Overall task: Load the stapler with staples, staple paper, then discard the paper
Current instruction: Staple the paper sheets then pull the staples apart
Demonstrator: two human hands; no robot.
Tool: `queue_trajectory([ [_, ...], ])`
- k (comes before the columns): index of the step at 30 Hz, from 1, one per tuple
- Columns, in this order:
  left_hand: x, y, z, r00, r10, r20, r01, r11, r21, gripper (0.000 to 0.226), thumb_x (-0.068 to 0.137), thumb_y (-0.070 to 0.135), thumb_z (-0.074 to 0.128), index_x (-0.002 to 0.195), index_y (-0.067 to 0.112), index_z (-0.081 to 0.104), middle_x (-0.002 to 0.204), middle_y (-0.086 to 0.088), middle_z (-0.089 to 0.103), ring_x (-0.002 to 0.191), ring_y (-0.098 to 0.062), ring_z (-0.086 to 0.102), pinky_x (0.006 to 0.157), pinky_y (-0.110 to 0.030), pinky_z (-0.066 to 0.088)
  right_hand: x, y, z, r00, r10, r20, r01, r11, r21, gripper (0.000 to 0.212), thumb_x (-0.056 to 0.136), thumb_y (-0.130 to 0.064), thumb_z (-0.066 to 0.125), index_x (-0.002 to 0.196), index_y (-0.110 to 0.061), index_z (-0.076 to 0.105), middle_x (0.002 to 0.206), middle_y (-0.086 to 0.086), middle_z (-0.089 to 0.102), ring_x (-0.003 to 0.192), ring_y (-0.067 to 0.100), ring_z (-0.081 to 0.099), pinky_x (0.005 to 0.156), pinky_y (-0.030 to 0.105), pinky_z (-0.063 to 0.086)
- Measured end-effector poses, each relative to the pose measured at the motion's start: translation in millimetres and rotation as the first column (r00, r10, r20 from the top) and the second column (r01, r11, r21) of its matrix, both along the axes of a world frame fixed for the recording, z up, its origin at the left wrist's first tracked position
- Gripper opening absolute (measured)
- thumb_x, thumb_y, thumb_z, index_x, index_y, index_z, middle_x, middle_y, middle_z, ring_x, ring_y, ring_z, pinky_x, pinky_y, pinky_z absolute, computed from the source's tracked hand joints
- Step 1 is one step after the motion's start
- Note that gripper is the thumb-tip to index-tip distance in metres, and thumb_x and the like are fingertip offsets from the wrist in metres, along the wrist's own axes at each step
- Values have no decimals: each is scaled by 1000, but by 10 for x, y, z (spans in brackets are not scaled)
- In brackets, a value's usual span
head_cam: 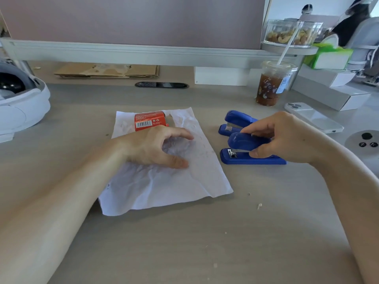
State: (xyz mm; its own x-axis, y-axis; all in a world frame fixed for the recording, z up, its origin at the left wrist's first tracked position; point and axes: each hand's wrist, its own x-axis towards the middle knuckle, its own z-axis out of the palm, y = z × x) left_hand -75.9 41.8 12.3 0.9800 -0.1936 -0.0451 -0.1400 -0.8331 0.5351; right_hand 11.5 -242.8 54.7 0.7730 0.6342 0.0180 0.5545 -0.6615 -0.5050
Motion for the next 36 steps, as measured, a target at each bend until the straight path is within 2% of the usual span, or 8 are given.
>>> queue_trajectory([
  [5, 23, -31, -65, 998, 16, 59, -16, 1000, -5, 70, 69, 65, 70, 133, 42, 51, 139, 27, 49, 131, 5, 41, 112, -28, 35, -45, 66, -25, 998, 63, -12, -62, 997, 39, 44, 71, -11, 79, 105, -38, 74, 94, -9, 76, 90, 15, 69, 94, 44, 51],
  [14, 46, -55, -82, 994, 32, 102, -34, 999, 16, 66, 70, 70, 61, 130, 41, 53, 134, 24, 53, 126, -2, 47, 108, -36, 41, -113, 94, -14, 992, 116, -56, -114, 993, 38, 46, 69, -11, 81, 104, -40, 73, 93, -20, 75, 90, 3, 69, 96, 33, 51],
  [21, 46, -54, -90, 994, 39, 106, -41, 999, 18, 71, 67, 74, 58, 129, 40, 54, 133, 22, 55, 124, -4, 50, 106, -37, 42, -155, 134, -49, 983, 174, -55, -169, 982, 88, 40, 75, -13, 76, 99, -45, 72, 95, -15, 75, 93, 11, 68, 98, 37, 50],
  [25, 56, -65, -90, 992, 43, 114, -46, 999, 21, 63, 73, 66, 65, 129, 38, 56, 133, 19, 56, 122, -7, 51, 106, -37, 43, -254, 135, 25, 958, 240, -160, -214, 963, 165, 19, 86, -33, 62, 99, -37, 75, 101, -3, 75, 97, 13, 67, 99, 37, 47],
  [28, 55, -75, -97, 991, 49, 127, -50, 999, 6, 51, 78, 55, 70, 124, 37, 58, 129, 18, 59, 119, -8, 53, 104, -36, 44, -221, 214, -5, 976, 125, -181, -80, 968, 236, 39, 87, -52, 45, 95, -30, 76, 92, -13, 75, 87, 9, 66, 93, 34, 45],
  [32, 38, -67, -87, 990, 50, 133, -50, 999, -1, 46, 79, 51, 72, 122, 39, 60, 125, 18, 60, 117, -8, 54, 100, -31, 45, -297, 505, -104, 986, 107, 130, -103, 994, -38, 35, 101, -22, 33, 119, -23, 63, 105, -9, 63, 93, 15, 51, 84, 14, 37],
  [34, 42, -72, -84, 990, 49, 129, -48, 999, -13, 45, 80, 45, 73, 123, 36, 60, 125, 17, 60, 117, -7, 54, 98, -26, 43, -312, 583, -166, 974, 158, 162, -139, 982, -125, 39, 100, -20, 28, 128, -18, 56, 117, -3, 62, 99, 22, 53, 94, 30, 43],
  [36, 46, -68, -83, 990, 50, 131, -49, 999, -11, 45, 80, 45, 73, 122, 36, 60, 124, 16, 60, 116, -8, 54, 97, -26, 44, -270, 609, -190, 974, 154, 164, -130, 980, -152, 53, 91, -43, 19, 126, -26, 56, 121, -5, 63, 107, 24, 57, 95, 43, 46],
])
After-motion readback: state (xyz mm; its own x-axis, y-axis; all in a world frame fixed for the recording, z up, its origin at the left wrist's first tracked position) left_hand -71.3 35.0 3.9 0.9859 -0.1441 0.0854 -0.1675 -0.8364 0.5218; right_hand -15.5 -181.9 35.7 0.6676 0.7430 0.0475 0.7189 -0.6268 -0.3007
